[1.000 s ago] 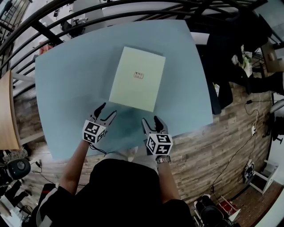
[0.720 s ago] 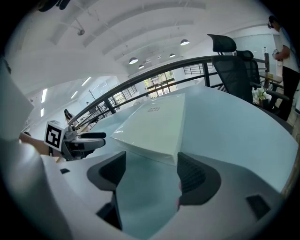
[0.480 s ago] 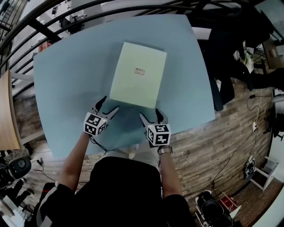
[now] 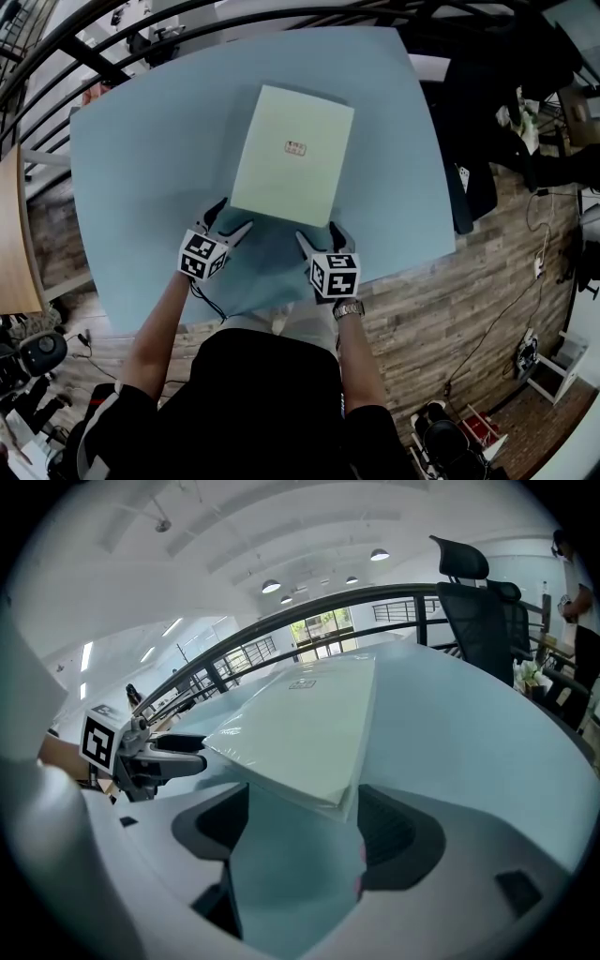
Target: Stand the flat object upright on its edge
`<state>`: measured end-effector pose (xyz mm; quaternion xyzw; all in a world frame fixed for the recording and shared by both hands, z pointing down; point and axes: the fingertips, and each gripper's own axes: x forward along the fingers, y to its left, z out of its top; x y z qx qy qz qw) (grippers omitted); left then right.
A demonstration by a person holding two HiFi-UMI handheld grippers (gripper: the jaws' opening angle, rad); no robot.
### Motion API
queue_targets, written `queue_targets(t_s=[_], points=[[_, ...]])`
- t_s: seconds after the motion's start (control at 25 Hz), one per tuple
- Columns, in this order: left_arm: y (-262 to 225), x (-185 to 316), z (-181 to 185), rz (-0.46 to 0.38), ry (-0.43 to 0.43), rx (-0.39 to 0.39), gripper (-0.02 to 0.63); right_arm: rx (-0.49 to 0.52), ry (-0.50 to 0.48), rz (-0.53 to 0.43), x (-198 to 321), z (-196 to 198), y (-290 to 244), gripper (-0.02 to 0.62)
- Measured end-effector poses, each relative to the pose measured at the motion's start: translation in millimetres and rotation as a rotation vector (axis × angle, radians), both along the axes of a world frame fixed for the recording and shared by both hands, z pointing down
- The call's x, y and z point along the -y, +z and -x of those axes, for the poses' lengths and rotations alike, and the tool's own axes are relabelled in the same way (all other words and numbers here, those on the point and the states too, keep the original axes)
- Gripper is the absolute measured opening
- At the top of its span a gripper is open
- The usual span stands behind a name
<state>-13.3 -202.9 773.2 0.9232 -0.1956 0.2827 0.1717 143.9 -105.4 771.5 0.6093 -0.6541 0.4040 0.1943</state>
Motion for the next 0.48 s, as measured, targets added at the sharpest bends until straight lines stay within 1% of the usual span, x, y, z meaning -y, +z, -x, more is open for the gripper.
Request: queue_targets(t_s=[0.2, 0.48], points=[[1.1, -2.2, -5.2, 0.011, -0.009, 0.004, 0.331, 0.003, -0.028, 0.009, 2.1, 3.7, 2.3, 0.337], [2.7, 0.9, -13.6, 0.017, -0.068, 0.008, 0.331, 0.020, -0.056, 0.017, 4.8, 3.2, 6.1, 0.336]])
